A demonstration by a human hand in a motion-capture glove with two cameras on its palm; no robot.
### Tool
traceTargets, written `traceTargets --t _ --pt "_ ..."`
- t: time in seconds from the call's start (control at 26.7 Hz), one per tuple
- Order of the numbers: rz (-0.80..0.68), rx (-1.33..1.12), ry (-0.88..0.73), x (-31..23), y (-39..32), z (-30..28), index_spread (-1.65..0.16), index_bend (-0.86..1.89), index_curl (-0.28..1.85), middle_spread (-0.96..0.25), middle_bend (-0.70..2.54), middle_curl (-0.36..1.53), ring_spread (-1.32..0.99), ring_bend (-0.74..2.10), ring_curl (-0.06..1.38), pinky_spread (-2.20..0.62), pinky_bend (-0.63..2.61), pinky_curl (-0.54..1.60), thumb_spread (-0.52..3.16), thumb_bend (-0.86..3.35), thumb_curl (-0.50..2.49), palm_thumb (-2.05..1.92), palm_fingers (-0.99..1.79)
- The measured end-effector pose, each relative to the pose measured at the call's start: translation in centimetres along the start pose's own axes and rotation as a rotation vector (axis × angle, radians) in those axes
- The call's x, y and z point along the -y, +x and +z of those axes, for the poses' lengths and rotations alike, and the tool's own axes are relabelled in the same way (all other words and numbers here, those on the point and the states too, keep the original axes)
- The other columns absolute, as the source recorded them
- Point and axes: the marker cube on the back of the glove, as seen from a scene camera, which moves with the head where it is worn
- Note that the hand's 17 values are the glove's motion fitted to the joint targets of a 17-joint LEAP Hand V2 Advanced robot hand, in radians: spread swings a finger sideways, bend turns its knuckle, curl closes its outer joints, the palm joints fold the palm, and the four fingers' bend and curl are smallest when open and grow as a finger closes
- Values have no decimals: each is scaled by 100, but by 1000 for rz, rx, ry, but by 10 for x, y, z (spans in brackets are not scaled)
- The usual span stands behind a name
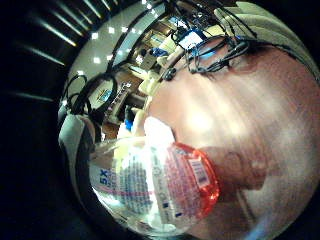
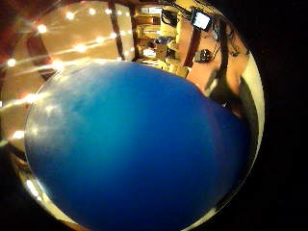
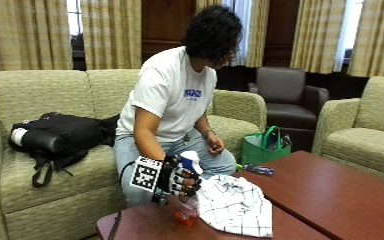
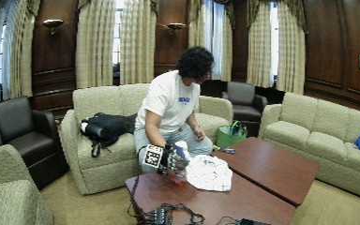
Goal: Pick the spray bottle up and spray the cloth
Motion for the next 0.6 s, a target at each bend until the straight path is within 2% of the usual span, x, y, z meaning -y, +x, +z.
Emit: traceTargets --t 0.07,0.22,0.41,0.6 --pt "-30 4 19 -2 1 0 -31 33 15 -21 55 47 -23 71 40 -31 52 37 67 -5 50 86 137" --pt "-125 21 -1 -5 5 -2 -29 37 21 -20 57 48 -23 68 40 -31 48 36 57 -2 55 90 137" --pt "-13 11 -5 -3 -1 -3 -26 39 27 -19 59 49 -22 66 41 -31 43 35 50 -2 59 94 136" --pt "-90 -18 3 0 -19 -15 -25 41 32 -18 59 50 -22 65 41 -32 43 35 42 -3 62 94 137"
